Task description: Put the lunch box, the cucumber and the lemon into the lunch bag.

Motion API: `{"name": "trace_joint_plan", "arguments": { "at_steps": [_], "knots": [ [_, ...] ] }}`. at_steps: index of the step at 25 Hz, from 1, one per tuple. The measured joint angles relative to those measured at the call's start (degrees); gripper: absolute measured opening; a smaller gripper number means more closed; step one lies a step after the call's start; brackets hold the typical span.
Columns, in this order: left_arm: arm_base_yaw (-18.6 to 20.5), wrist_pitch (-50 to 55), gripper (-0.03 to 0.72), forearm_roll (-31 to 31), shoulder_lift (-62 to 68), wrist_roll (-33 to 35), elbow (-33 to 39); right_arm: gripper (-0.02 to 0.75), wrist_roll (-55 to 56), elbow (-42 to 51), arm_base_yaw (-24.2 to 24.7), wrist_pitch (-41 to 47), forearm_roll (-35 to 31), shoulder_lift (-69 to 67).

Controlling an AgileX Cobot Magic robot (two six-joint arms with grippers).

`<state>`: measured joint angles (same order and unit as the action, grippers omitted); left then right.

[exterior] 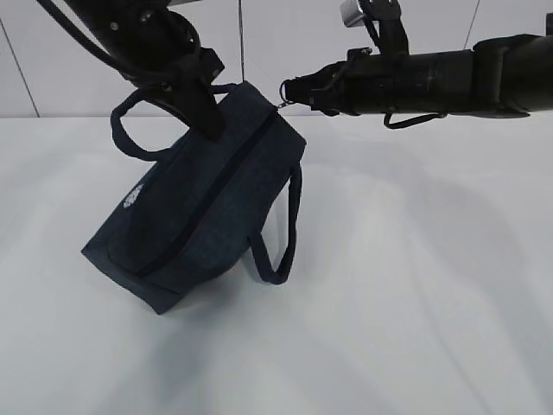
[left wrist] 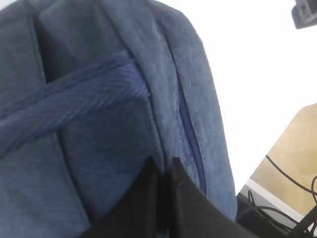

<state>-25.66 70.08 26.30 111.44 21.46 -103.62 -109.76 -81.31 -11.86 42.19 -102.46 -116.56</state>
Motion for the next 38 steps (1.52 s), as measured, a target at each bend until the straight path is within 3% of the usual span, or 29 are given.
{"name": "trace_joint_plan", "arguments": {
  "at_steps": [16, 26, 38],
  "knots": [
    [-0.1, 0.1, -0.005, 2.7, -3.8, -0.4, -0.1, 0.007, 0.5, -0.3, 1.4, 0.4, -0.1, 0.0],
    [-5.7, 0.3, -0.005, 2.7, -8.0, -0.4, -0.1, 0.007, 0.0, -0.3, 2.5, -0.3, -0.1, 0.0],
    [-6.2, 0.4, -0.005, 0.9, -14.5, -0.9, -0.1, 0.007, 0.0, -0.7, 2.4, 5.6, -1.0, 0.3]
  ]
}}
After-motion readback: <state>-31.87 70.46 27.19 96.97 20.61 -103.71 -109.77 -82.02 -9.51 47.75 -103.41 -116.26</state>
